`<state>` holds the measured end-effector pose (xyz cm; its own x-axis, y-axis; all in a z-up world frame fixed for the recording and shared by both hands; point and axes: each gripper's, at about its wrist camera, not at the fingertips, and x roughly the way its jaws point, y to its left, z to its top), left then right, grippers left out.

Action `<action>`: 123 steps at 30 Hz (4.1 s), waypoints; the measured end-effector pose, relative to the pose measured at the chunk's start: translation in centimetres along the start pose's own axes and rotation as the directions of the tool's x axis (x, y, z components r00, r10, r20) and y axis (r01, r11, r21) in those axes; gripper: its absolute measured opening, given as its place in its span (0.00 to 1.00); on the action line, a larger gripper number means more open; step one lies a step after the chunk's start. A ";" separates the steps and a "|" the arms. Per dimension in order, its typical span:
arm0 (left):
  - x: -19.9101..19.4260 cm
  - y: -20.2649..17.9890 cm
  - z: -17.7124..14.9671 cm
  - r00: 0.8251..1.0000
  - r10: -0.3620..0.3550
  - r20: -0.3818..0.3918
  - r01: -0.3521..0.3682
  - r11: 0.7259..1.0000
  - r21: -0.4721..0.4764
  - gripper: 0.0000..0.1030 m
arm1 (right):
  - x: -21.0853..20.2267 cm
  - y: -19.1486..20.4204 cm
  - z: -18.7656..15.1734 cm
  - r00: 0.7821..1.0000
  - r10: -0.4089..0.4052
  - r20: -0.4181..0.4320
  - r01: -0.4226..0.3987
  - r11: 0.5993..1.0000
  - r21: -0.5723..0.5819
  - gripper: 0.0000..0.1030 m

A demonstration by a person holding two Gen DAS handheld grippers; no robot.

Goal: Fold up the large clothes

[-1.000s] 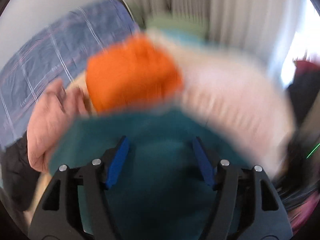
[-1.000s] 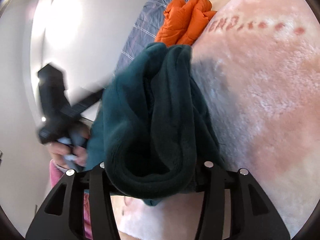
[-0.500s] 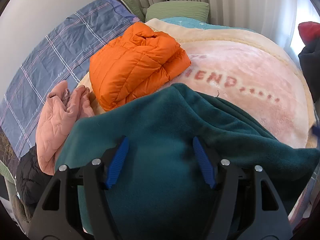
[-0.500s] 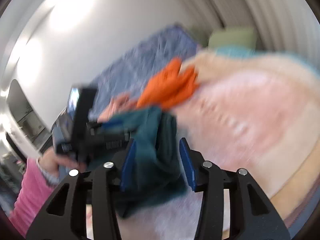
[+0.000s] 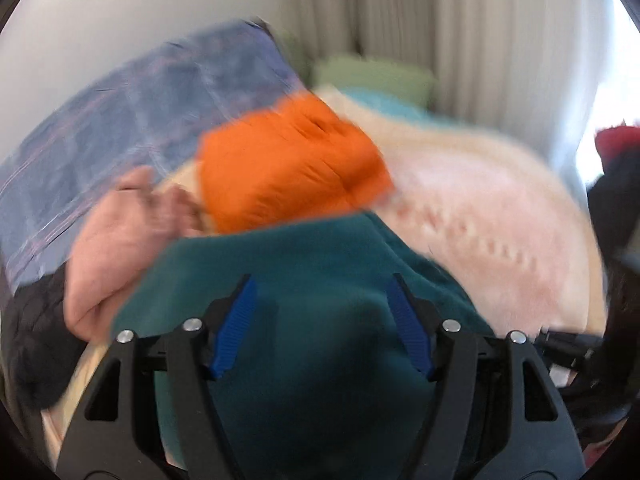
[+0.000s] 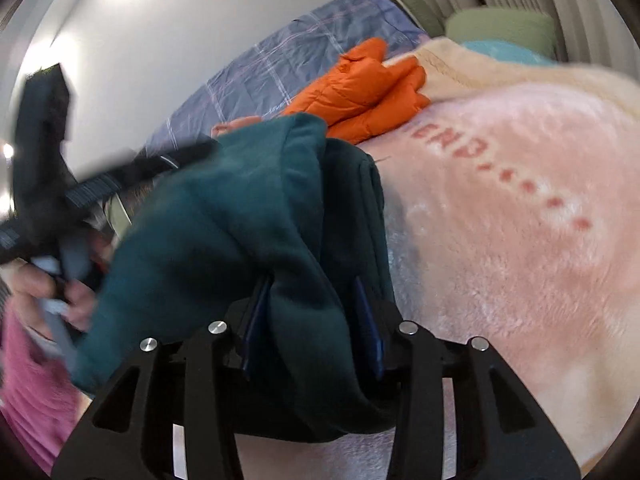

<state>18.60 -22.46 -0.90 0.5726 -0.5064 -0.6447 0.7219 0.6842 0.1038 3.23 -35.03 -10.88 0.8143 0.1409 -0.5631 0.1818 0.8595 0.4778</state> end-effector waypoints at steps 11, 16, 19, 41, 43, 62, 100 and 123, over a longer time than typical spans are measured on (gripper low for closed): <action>-13.8 -2.4 -15.5 0.998 0.046 0.046 -0.049 0.997 0.055 0.88 | -1.7 0.6 -1.1 0.999 0.032 0.026 -0.033 0.999 0.015 0.43; -9.4 -5.0 -17.2 0.995 0.086 -0.052 -0.081 0.993 0.084 0.88 | -1.8 0.9 -1.4 0.999 0.016 0.040 -0.016 1.000 0.010 0.43; -5.5 -5.6 -16.4 0.984 0.161 -0.077 -0.154 0.984 0.095 0.95 | -2.0 1.1 -1.7 0.998 -0.005 0.057 0.005 1.000 -0.006 0.42; -9.7 -3.6 -17.7 0.984 0.095 -0.153 -0.090 0.995 0.044 0.31 | -2.3 1.2 -2.7 0.998 0.016 0.066 -0.012 0.998 -0.067 0.43; -13.2 -3.4 -15.6 0.998 0.026 -0.062 -0.024 0.999 0.021 0.29 | -2.4 1.4 -2.7 0.998 0.012 0.069 -0.006 0.997 -0.077 0.43; 7.2 -0.3 -1.5 0.943 0.244 -0.228 -0.196 0.957 0.214 0.47 | -2.1 2.5 -3.0 0.998 0.011 0.061 -0.001 0.988 -0.155 0.44; 3.2 1.2 -1.0 0.976 0.202 -0.077 -0.195 0.976 0.098 0.55 | 1.2 3.5 3.6 0.999 -0.035 0.018 0.038 0.989 -0.142 0.13; 6.7 9.1 -2.3 0.953 0.219 -0.210 -0.255 0.953 -0.165 0.71 | 1.6 4.5 0.6 0.986 -0.116 0.118 0.138 0.970 -0.199 0.15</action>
<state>28.08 -18.39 -6.01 0.6223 -0.2226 -0.7505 0.4774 0.8677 0.1384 5.70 -31.23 -9.21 0.8471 -0.0186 -0.5312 0.1786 0.9512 0.2515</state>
